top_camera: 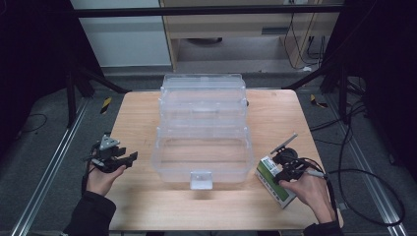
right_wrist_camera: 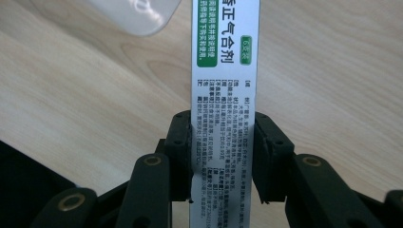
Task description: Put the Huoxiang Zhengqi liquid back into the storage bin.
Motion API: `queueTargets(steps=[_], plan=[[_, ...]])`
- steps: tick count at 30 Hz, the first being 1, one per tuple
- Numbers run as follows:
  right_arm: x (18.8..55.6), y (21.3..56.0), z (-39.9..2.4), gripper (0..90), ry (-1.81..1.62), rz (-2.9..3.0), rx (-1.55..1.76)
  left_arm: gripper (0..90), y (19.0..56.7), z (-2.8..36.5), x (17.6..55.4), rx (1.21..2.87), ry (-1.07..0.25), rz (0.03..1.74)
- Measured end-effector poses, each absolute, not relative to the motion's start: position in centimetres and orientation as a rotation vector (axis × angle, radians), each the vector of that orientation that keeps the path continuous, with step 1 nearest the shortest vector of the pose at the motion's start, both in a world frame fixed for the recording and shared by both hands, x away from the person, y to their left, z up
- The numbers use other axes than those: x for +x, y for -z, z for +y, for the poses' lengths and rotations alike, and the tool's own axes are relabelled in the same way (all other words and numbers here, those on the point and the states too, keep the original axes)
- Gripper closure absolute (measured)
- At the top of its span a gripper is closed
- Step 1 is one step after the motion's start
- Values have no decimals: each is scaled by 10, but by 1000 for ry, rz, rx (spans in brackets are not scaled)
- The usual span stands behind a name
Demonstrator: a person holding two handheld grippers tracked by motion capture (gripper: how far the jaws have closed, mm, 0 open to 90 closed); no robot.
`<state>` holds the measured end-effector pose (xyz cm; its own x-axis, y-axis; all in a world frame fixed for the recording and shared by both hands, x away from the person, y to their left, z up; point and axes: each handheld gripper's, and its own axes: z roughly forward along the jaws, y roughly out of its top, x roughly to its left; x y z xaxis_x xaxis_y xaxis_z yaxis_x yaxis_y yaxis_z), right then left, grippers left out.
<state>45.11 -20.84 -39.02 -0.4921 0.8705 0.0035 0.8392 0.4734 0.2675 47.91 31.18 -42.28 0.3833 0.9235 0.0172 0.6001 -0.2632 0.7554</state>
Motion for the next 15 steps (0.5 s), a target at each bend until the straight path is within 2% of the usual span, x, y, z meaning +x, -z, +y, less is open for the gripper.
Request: queueTargets(steps=[15], plan=[[453,351,-220,639,-614,2332,1515,470,423,312,480,1973,-617,1312]])
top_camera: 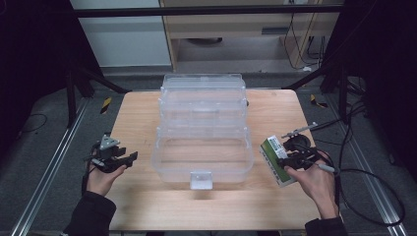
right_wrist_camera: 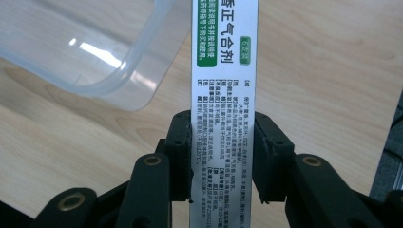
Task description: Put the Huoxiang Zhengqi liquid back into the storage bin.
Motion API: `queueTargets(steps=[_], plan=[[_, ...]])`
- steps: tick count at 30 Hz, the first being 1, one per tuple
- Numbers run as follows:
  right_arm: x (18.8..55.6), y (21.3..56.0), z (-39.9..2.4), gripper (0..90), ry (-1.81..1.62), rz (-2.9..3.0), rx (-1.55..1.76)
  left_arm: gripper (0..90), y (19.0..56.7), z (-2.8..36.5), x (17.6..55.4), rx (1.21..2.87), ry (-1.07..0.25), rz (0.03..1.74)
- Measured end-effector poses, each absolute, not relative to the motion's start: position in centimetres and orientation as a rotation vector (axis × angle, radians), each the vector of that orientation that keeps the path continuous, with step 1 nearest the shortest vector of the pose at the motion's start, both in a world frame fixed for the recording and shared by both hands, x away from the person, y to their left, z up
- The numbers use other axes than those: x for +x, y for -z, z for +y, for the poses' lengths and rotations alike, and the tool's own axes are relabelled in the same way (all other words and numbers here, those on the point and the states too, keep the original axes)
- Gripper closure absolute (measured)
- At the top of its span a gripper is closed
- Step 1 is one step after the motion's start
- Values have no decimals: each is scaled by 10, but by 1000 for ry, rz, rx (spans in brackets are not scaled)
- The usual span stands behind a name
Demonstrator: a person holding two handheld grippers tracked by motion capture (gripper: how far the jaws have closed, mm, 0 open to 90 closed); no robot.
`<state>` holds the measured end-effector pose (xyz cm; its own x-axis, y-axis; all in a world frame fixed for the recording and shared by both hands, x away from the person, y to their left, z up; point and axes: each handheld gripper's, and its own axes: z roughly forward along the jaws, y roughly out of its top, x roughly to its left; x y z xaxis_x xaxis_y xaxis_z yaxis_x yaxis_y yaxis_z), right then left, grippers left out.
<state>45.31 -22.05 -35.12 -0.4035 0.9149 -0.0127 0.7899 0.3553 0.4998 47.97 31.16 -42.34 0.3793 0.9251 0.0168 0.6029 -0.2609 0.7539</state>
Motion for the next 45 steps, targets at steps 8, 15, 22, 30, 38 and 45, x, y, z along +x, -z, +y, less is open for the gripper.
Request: queueTargets(steps=[8,15,22,30,38,45], plan=[[453,330,-225,639,-746,2220,1472,466,424,312,480,1965,-617,1315],[454,314,-223,640,-807,2175,1428,462,424,311,480,1969,-614,1315],[456,300,-219,641,-877,2150,1350,458,424,312,480,1967,-613,1316],[456,292,-209,642,-917,2174,1232,458,425,312,480,1968,-612,1318],[462,279,-189,642,-980,2252,1075,458,427,312,481,1975,-603,1322],[472,275,-172,643,-1035,2330,951,458,427,313,481,1970,-598,1321]])
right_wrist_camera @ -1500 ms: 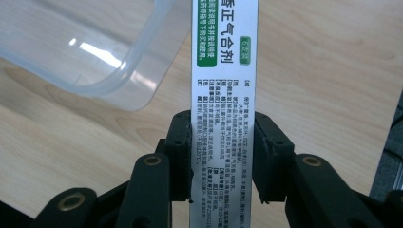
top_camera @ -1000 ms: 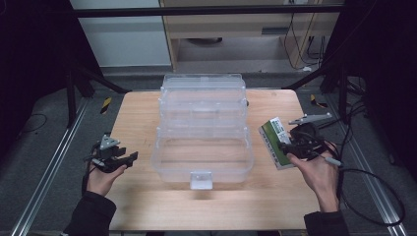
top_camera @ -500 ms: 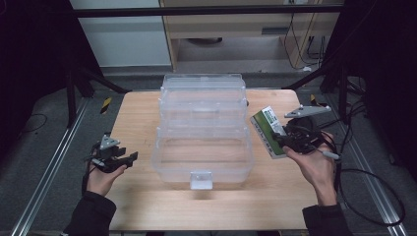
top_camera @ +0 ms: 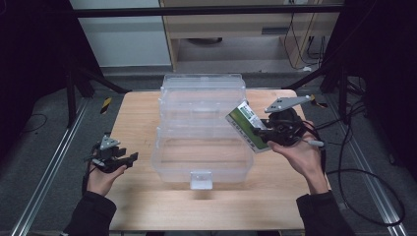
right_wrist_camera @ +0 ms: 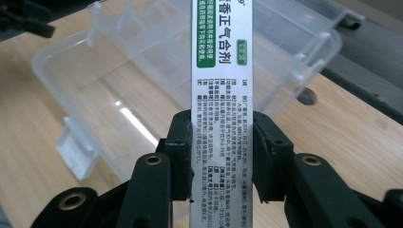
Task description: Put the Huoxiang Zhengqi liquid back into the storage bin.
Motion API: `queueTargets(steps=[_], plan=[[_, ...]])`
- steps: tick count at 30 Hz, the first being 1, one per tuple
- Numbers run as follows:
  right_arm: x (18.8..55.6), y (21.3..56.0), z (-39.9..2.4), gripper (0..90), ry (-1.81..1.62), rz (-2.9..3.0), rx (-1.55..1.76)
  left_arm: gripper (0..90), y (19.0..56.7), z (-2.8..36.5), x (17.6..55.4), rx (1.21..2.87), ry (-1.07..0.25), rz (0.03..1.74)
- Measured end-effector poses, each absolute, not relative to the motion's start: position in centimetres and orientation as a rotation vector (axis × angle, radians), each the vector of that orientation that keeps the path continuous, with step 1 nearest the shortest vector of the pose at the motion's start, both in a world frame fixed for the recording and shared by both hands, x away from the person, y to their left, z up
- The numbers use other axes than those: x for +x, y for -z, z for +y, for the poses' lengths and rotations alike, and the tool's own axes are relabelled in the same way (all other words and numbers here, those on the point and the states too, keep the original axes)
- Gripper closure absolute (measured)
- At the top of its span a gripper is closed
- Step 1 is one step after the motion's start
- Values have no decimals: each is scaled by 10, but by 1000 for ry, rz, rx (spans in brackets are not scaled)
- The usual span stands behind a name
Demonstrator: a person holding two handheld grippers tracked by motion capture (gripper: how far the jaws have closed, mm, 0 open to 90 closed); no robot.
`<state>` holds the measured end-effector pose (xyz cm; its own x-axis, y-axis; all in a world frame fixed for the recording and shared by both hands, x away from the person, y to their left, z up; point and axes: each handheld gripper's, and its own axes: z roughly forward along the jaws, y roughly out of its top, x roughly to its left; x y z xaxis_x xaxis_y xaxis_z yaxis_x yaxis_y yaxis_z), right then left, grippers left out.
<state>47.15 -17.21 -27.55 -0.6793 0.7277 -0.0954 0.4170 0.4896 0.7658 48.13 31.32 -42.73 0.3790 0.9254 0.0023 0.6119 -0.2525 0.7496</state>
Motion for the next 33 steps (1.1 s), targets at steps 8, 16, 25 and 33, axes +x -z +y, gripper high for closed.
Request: queueTargets(steps=[8,16,25,33], plan=[[489,280,-152,643,-1031,2475,818,459,429,315,482,1972,-592,1324],[502,281,-134,642,-1024,2611,655,459,429,315,482,1970,-591,1327],[517,291,-117,641,-919,2758,466,459,429,317,482,1968,-592,1330],[523,303,-110,640,-852,2842,338,457,430,318,482,1968,-592,1336]])
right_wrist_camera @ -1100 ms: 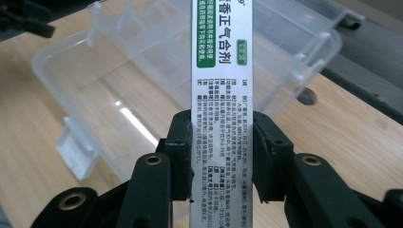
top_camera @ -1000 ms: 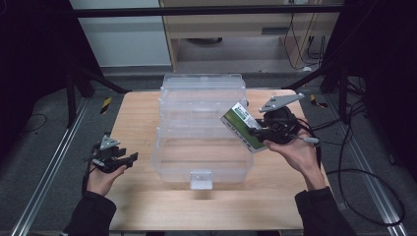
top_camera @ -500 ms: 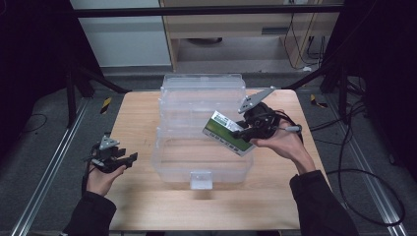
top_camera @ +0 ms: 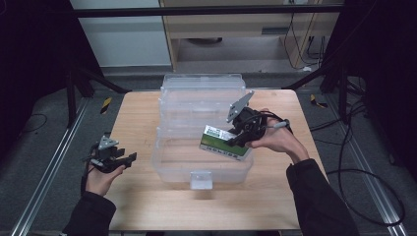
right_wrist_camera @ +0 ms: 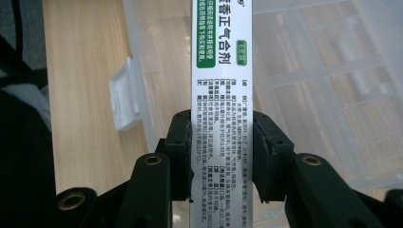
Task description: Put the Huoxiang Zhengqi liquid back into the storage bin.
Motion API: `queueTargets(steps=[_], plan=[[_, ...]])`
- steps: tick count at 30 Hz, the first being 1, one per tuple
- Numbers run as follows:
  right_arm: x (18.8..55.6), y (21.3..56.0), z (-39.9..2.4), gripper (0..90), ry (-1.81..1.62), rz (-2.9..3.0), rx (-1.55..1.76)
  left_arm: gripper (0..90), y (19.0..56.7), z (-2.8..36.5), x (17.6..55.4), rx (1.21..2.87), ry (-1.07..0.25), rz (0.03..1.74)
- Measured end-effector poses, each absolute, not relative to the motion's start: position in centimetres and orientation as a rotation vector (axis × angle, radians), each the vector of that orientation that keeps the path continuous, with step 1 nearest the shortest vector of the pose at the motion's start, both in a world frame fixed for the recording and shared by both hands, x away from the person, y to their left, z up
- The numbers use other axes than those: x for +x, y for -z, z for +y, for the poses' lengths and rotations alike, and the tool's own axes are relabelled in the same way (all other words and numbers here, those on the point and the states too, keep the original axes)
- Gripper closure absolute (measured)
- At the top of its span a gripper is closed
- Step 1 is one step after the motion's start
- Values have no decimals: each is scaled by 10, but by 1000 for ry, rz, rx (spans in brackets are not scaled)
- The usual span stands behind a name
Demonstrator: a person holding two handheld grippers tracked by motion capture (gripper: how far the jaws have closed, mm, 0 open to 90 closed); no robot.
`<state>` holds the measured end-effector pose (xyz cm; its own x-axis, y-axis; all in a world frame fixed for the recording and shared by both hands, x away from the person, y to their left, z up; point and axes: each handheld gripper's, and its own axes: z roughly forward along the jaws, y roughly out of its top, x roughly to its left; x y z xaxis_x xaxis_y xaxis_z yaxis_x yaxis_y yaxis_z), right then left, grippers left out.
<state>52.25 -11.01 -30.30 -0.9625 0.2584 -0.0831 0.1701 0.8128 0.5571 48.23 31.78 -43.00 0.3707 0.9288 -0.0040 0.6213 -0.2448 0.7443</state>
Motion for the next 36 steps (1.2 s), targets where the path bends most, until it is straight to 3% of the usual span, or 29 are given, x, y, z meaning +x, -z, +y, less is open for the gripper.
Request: queueTargets(steps=[36], plan=[[525,353,-91,637,-549,3004,131,453,433,319,483,1980,-584,1344]])
